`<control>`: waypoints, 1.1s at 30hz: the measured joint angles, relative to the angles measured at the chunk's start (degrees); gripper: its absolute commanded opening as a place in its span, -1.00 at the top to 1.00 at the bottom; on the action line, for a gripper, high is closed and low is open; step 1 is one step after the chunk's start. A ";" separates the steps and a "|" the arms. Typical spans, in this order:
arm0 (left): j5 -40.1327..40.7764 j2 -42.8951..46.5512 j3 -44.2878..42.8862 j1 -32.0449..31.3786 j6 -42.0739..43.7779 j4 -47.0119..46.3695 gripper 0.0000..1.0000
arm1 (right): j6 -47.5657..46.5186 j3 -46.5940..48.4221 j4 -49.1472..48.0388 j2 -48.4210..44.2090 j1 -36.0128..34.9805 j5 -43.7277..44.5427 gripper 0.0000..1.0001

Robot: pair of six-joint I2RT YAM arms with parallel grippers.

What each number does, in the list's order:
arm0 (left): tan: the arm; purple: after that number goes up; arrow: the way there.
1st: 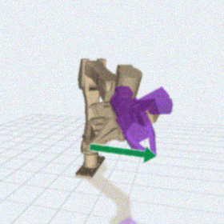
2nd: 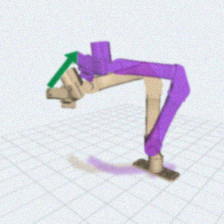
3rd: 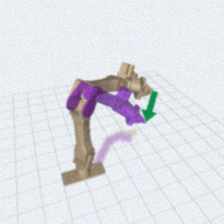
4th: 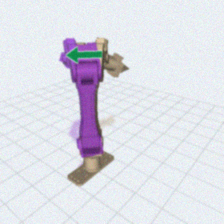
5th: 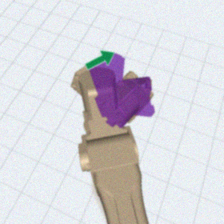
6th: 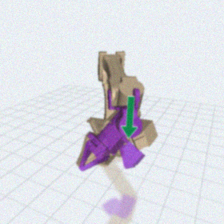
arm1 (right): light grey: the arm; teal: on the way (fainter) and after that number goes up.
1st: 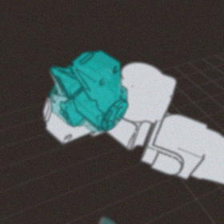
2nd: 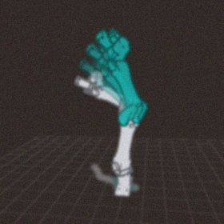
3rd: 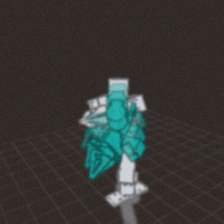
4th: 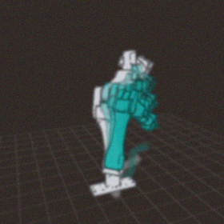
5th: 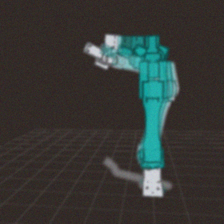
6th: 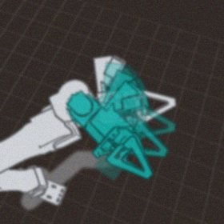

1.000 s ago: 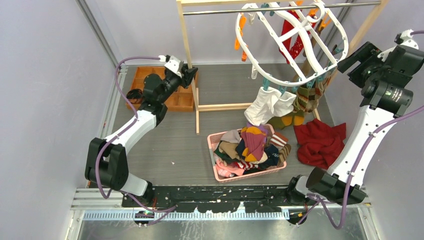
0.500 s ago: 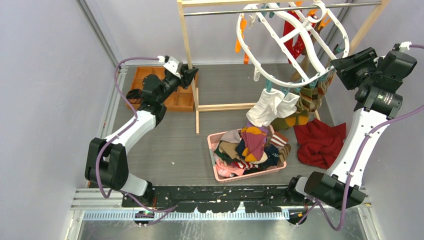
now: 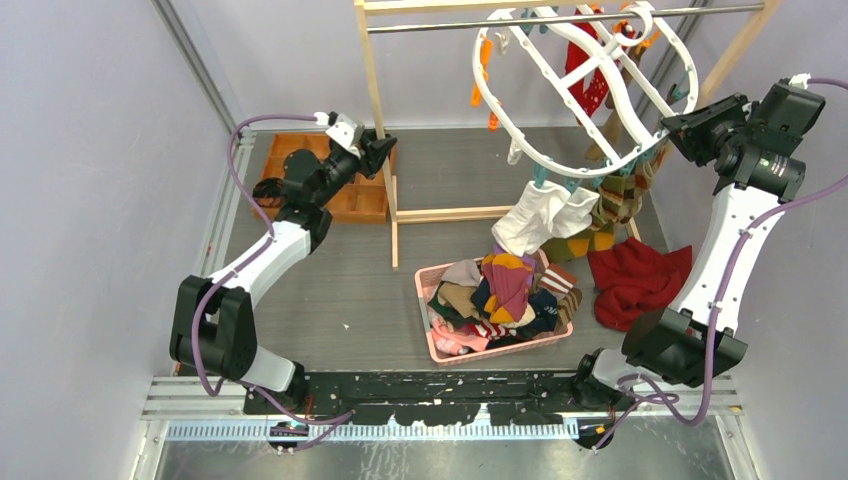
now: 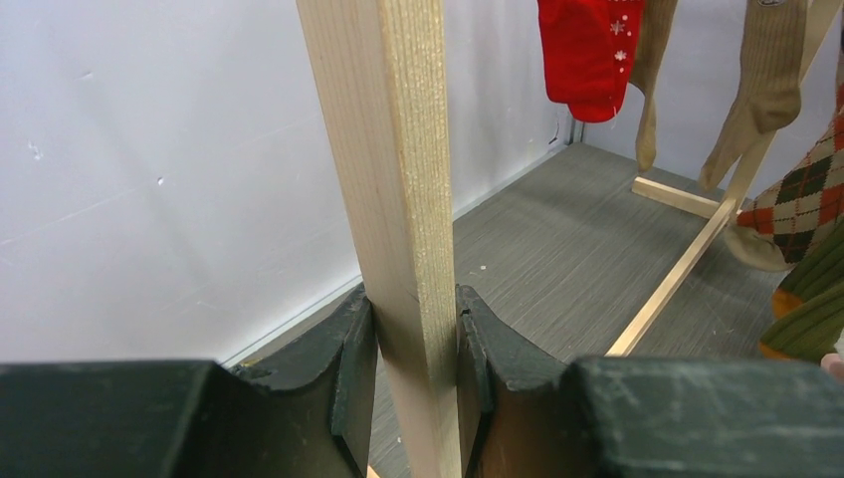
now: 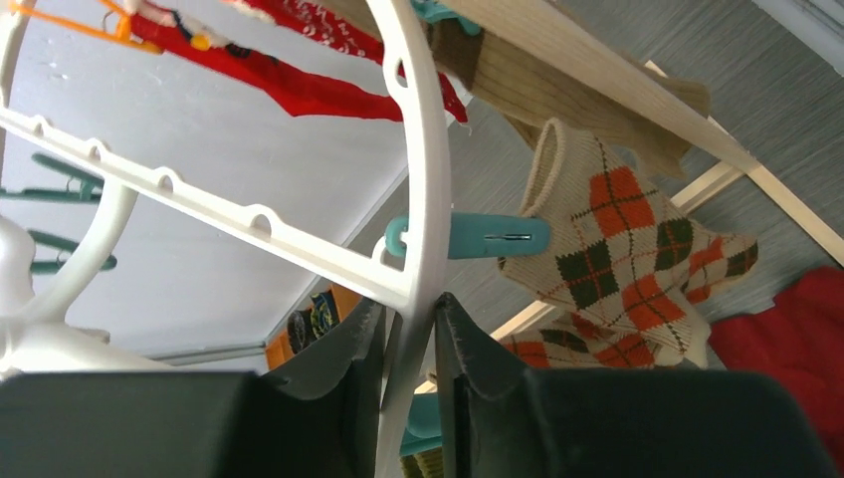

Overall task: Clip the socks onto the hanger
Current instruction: Adjust the clothesline at the center of the board.

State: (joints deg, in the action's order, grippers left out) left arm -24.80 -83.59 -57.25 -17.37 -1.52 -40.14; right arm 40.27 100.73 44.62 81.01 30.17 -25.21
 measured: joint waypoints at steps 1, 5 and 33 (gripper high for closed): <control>-0.13 0.02 0.02 0.04 -0.02 0.00 0.97 | -0.02 1.11 0.07 1.03 -0.09 0.31 0.61; -0.74 0.61 0.50 0.13 -0.15 -0.04 0.81 | -1.49 3.61 0.44 2.89 -0.42 0.46 0.71; -17.75 25.53 -3.43 -5.16 17.07 30.42 -0.15 | -15.82 19.89 1.81 13.44 -6.10 0.63 0.67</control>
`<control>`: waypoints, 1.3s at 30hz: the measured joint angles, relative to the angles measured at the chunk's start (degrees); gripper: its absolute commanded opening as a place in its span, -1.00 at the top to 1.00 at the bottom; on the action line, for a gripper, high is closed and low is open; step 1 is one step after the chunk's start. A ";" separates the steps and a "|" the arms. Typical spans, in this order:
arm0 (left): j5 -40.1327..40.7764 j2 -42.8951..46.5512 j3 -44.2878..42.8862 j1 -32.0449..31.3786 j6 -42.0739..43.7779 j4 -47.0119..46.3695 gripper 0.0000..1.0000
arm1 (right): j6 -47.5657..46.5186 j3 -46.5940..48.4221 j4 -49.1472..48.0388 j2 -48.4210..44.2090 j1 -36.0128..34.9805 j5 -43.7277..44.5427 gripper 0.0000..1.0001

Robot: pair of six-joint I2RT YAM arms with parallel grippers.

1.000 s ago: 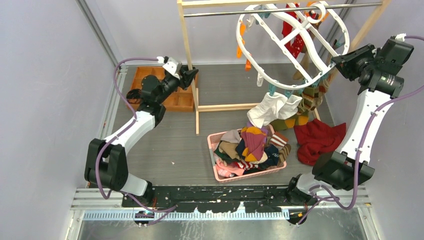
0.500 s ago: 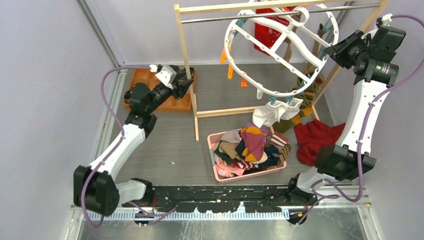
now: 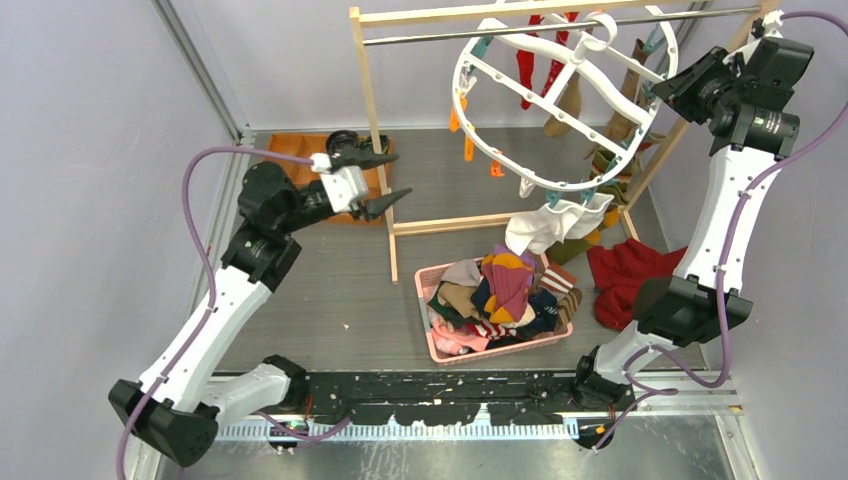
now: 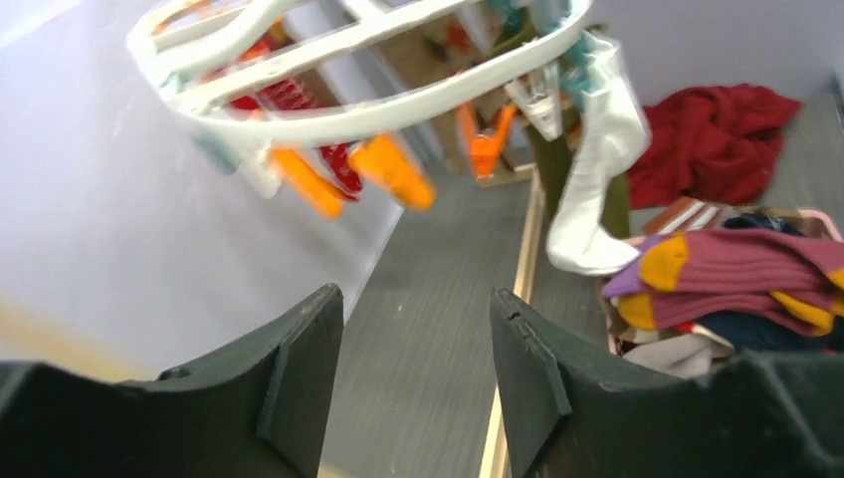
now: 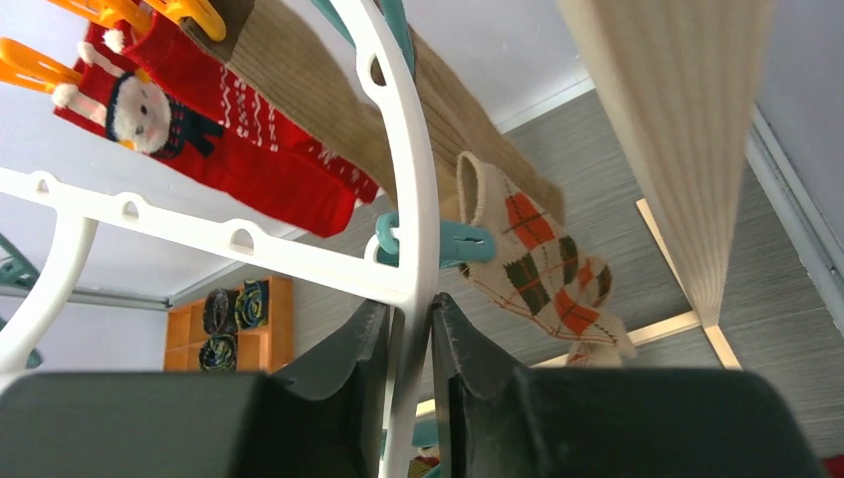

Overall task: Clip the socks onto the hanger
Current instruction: Adjust the clothesline at the center of the board.

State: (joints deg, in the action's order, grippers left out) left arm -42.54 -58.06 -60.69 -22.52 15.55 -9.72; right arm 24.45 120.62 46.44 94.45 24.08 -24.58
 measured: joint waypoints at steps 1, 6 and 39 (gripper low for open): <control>-0.04 -0.76 -2.78 -2.80 3.43 3.78 -0.15 | -0.15 0.11 0.02 0.17 -0.07 0.02 0.67; 1.16 -6.27 -15.43 -12.74 19.39 16.74 -0.15 | -0.46 0.79 0.76 0.85 -0.50 0.13 0.67; 15.39 -39.01 -55.28 -23.93 65.42 48.06 0.32 | -1.33 0.98 1.68 0.94 -0.50 -0.26 0.65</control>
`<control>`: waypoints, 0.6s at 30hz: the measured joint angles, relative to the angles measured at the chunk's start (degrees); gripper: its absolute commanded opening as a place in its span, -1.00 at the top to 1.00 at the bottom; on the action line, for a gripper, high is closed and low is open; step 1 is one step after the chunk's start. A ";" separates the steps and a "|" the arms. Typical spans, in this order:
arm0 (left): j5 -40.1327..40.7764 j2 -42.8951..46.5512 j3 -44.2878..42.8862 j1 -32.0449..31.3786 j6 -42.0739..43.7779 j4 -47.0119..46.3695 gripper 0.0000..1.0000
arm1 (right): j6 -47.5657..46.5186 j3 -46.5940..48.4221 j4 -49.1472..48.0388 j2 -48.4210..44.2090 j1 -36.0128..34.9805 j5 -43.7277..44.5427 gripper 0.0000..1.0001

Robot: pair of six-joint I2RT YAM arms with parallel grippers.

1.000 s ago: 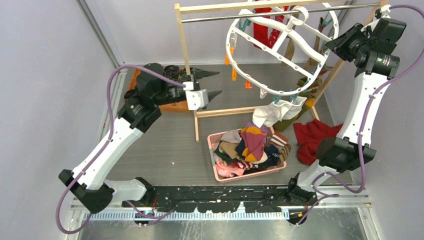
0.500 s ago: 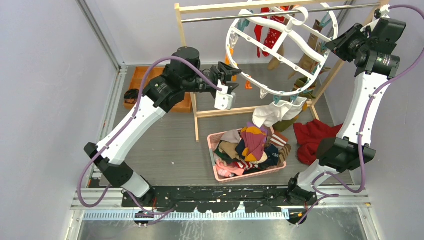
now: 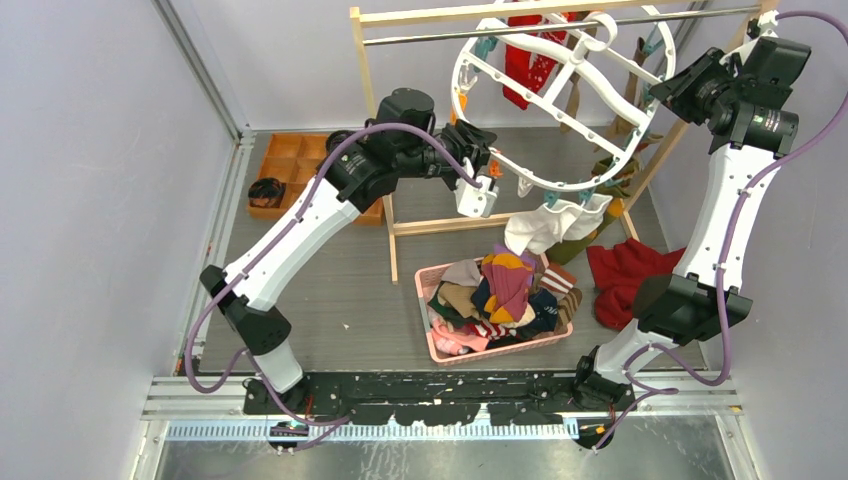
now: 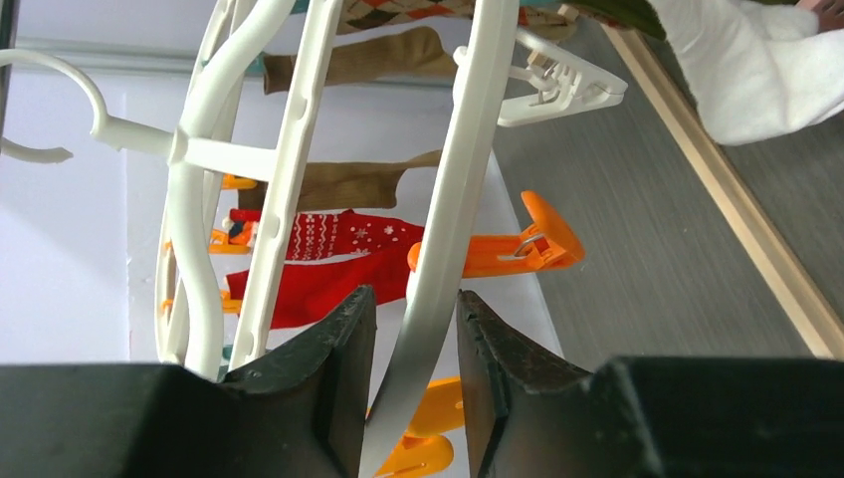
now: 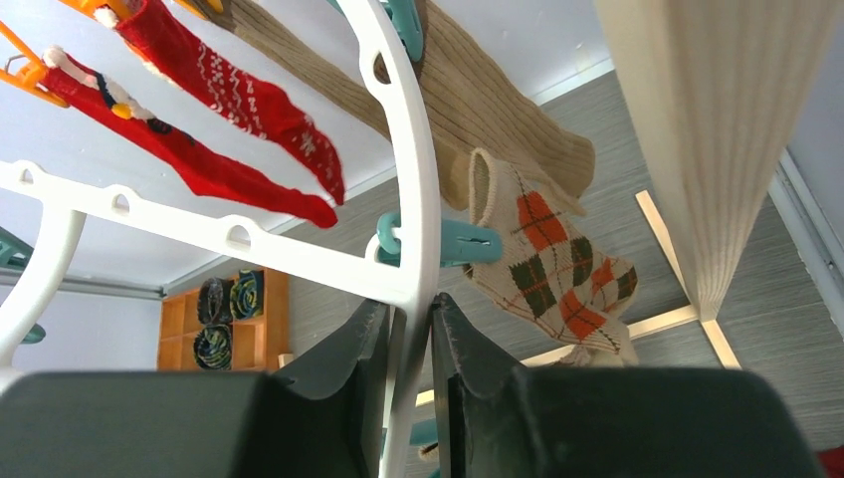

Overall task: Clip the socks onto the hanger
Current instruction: Adjust the clothesline at the center of the board.

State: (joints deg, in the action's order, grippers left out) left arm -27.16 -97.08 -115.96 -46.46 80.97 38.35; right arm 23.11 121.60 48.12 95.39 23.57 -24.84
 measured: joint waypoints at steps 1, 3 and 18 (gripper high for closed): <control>0.68 -0.33 -0.42 -0.09 0.52 0.17 0.38 | 0.00 0.00 -0.09 0.00 0.00 0.00 0.65; 2.05 -0.94 -1.25 -0.35 1.38 0.50 0.52 | 0.00 0.00 -0.17 0.00 0.00 0.04 0.63; 12.85 -2.14 -1.38 -7.06 -1.42 2.25 1.00 | -2.03 0.00 -1.31 -3.10 4.79 -3.82 -0.14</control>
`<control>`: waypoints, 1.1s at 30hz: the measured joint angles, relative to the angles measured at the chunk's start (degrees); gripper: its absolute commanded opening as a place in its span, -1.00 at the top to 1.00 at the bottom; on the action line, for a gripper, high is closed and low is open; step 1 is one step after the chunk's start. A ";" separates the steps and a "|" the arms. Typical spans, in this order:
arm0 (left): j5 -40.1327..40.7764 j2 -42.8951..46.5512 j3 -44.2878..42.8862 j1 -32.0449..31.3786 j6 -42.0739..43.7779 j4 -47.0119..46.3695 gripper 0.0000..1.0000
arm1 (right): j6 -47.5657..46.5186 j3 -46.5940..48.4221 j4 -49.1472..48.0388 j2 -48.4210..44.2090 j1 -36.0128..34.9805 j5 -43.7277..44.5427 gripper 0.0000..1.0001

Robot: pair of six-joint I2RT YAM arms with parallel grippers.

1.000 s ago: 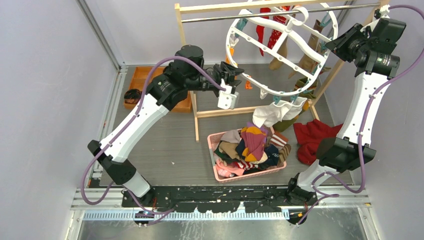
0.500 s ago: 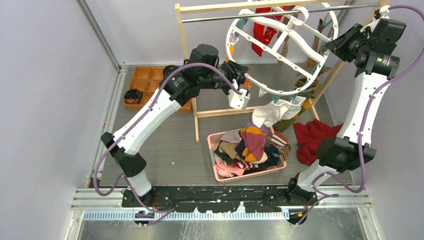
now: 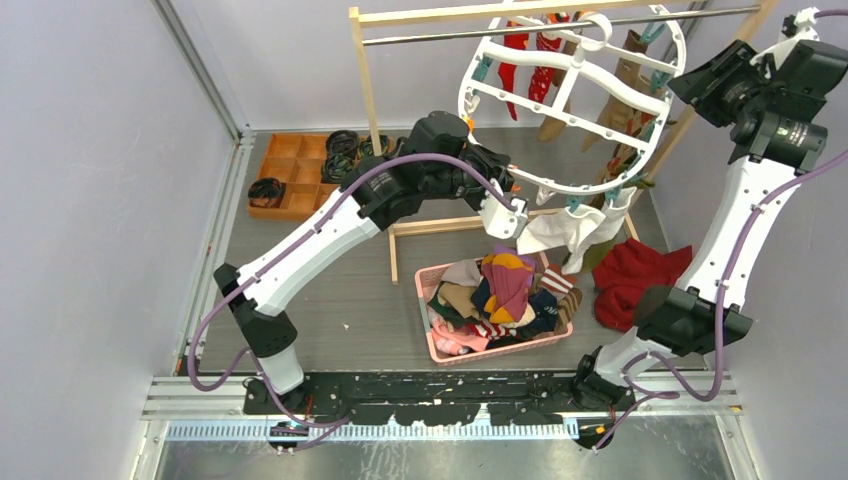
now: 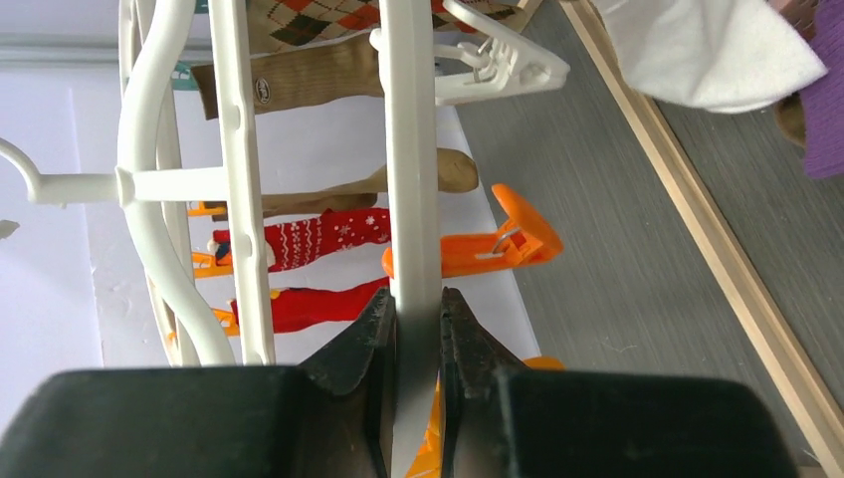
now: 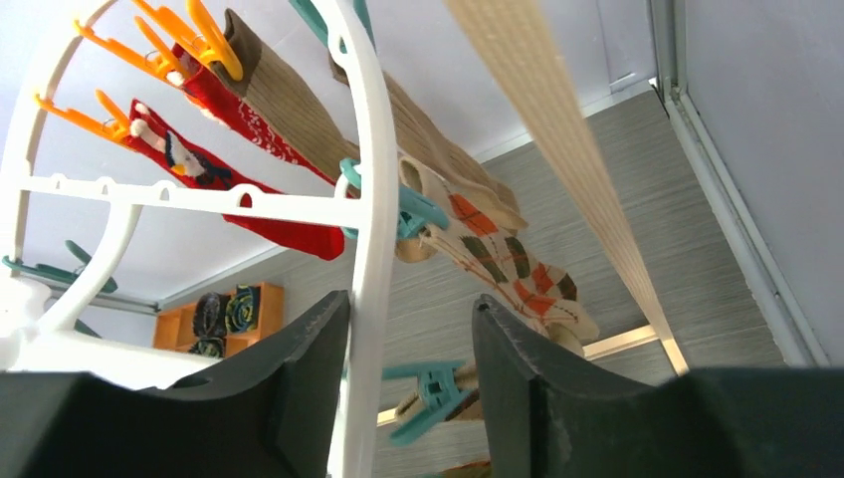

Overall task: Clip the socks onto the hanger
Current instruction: Adjust the clothesline at the center of the board.

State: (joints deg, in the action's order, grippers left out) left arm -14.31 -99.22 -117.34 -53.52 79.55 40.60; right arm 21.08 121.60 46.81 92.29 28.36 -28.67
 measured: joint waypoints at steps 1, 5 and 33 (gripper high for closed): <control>0.81 0.00 0.00 -0.44 -0.42 -0.04 0.99 | -0.04 0.00 0.22 -0.28 0.61 -0.55 -0.19; 6.25 -0.11 -0.48 -2.84 -2.19 0.02 1.00 | -0.87 0.00 0.85 -2.29 3.10 -2.97 -0.33; 42.82 -17.73 -16.48 -18.93 -20.15 -7.63 0.80 | -2.97 -4.98 5.75 -10.05 6.27 -7.72 -0.22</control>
State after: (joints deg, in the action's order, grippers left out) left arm 28.51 -116.95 -133.82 -72.44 59.40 32.97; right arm 18.11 116.62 52.56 82.24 34.63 -36.38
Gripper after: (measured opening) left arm 0.154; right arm 0.657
